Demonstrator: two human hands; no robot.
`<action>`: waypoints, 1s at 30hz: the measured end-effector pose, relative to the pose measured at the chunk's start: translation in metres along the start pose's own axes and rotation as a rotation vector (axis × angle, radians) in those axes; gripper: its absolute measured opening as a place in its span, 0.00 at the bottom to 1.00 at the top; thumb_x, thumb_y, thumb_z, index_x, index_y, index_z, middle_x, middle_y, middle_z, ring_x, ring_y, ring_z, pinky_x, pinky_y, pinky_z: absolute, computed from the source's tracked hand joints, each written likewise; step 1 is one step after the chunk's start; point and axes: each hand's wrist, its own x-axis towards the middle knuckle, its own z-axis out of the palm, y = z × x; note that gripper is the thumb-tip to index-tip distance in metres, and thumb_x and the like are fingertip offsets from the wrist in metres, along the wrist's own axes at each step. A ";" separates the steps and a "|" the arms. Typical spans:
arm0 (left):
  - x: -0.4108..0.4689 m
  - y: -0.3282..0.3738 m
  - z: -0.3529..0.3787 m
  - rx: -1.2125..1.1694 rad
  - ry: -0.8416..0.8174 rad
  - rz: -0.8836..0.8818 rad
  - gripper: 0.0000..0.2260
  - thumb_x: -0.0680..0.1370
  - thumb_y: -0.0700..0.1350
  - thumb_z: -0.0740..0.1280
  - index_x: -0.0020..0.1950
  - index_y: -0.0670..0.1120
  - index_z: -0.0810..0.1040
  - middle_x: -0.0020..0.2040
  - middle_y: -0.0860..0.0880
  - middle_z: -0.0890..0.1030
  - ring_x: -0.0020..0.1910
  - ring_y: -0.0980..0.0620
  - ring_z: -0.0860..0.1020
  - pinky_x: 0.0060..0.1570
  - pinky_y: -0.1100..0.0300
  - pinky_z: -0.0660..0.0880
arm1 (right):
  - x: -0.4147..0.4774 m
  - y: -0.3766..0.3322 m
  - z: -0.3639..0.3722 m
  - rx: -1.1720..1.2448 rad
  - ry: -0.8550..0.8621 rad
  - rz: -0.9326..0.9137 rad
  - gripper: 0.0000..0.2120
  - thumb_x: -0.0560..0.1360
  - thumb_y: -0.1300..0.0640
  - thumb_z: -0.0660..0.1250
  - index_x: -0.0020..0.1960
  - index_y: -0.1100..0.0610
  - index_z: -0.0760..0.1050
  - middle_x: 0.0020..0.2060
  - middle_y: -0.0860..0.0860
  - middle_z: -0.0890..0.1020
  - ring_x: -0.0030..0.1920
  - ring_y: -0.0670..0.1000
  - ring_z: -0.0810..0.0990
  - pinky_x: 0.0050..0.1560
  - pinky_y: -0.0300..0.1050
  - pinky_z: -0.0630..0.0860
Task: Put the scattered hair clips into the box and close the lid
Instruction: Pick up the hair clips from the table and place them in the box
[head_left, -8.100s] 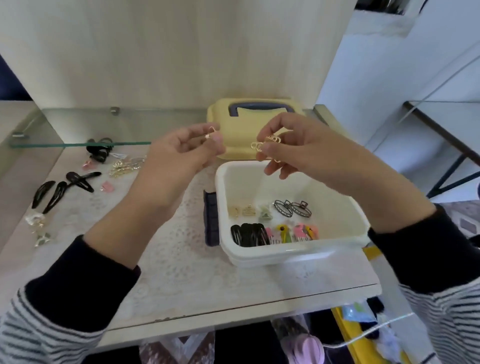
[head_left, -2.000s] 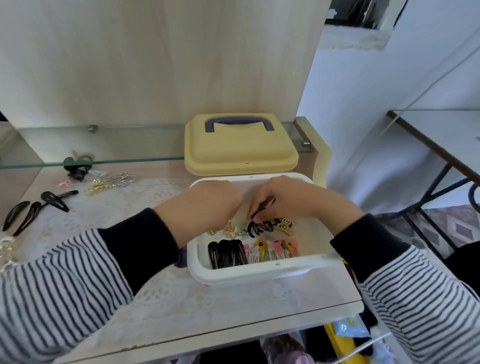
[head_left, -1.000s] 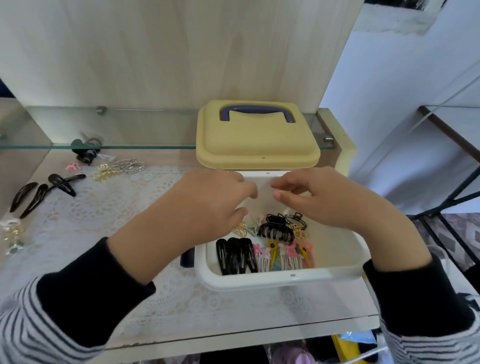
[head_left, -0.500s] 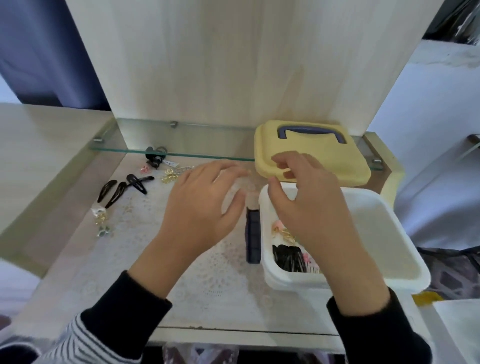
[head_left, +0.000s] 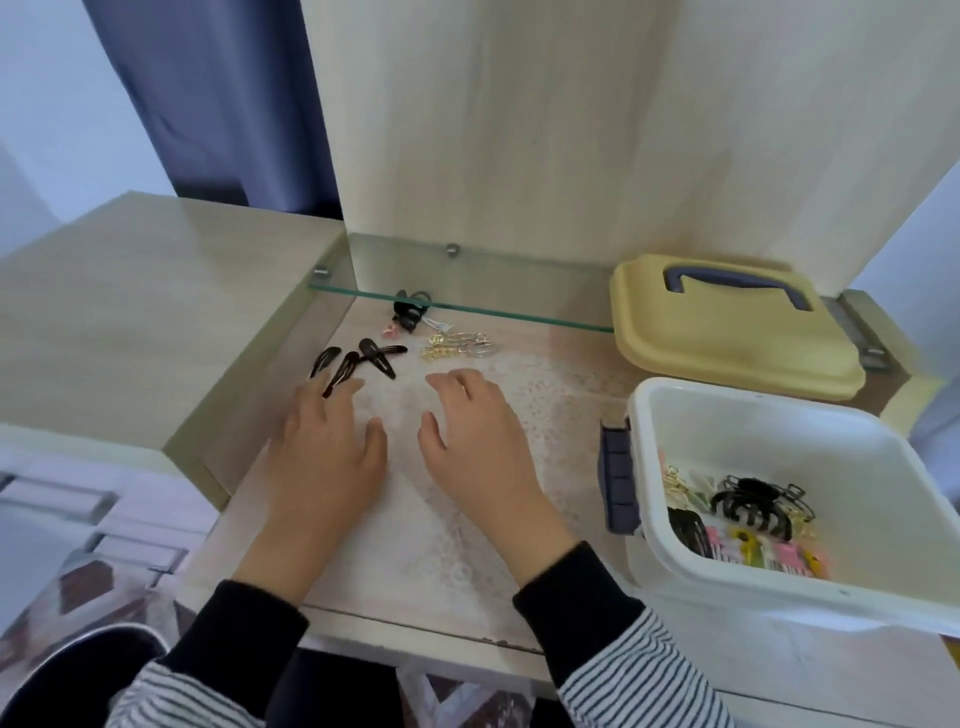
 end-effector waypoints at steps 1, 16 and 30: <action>-0.001 -0.008 0.001 -0.006 -0.027 -0.017 0.20 0.76 0.48 0.63 0.68 0.48 0.68 0.72 0.43 0.66 0.61 0.39 0.73 0.56 0.43 0.74 | 0.003 0.001 0.009 -0.016 -0.046 0.005 0.18 0.76 0.57 0.62 0.64 0.59 0.73 0.60 0.56 0.76 0.58 0.57 0.74 0.55 0.49 0.74; -0.006 -0.033 0.004 -0.263 0.111 -0.026 0.18 0.72 0.39 0.63 0.62 0.40 0.73 0.63 0.44 0.73 0.58 0.46 0.73 0.52 0.55 0.72 | 0.039 0.010 0.073 -0.237 -0.197 -0.040 0.26 0.76 0.50 0.48 0.73 0.51 0.62 0.74 0.50 0.64 0.65 0.55 0.66 0.60 0.53 0.63; -0.008 -0.037 0.007 -0.267 0.140 -0.015 0.09 0.75 0.37 0.68 0.55 0.40 0.79 0.57 0.45 0.74 0.52 0.48 0.76 0.51 0.59 0.72 | 0.033 0.013 0.073 -0.136 0.059 0.032 0.11 0.75 0.52 0.63 0.53 0.57 0.76 0.49 0.52 0.78 0.49 0.53 0.75 0.49 0.48 0.72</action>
